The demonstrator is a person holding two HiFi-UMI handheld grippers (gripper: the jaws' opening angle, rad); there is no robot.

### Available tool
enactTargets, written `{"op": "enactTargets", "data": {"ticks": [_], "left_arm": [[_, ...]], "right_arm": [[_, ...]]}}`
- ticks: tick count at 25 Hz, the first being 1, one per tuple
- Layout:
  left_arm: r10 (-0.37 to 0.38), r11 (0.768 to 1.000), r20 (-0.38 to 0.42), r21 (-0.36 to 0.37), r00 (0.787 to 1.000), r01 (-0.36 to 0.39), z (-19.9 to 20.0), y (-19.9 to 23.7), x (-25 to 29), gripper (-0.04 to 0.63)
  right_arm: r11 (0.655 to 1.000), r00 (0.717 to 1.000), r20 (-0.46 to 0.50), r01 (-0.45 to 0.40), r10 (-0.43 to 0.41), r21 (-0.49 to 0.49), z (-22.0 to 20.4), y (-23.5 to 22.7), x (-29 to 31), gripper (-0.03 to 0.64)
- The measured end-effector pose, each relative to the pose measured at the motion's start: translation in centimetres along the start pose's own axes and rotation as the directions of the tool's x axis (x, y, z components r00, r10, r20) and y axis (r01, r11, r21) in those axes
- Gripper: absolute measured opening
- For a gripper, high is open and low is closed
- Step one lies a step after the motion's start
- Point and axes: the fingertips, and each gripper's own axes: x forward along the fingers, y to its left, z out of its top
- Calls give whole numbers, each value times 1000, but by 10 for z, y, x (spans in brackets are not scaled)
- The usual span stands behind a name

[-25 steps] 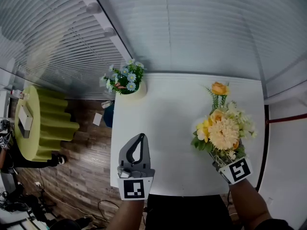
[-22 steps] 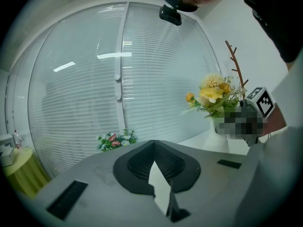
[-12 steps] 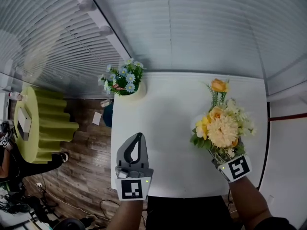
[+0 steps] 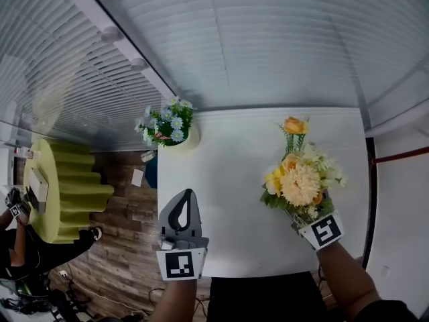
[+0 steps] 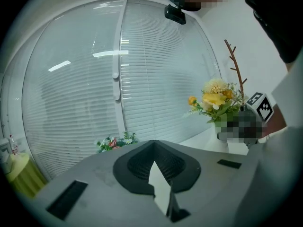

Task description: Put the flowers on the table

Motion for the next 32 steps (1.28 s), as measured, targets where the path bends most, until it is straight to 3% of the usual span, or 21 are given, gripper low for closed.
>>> {"op": "enactTargets", "data": {"ticks": [6, 17, 22, 32], "left_arm": [[-4, 1000, 22, 29, 1000, 4, 24, 8, -9, -5], [-50, 995, 87, 94, 995, 42, 63, 13, -21, -5], [-59, 988, 115, 151, 992, 42, 77, 19, -29, -5], [-29, 985, 172, 170, 985, -1, 102, 33, -55, -5]], "right_arm": [[1000, 999, -50, 1, -1, 17, -8, 8, -7, 285], [997, 997, -25, 67, -66, 47, 25, 5, -43, 288], [993, 993, 4, 115, -116, 36, 43, 3, -65, 288], [981, 974, 130, 193, -188, -26, 91, 3, -108, 288]]}}
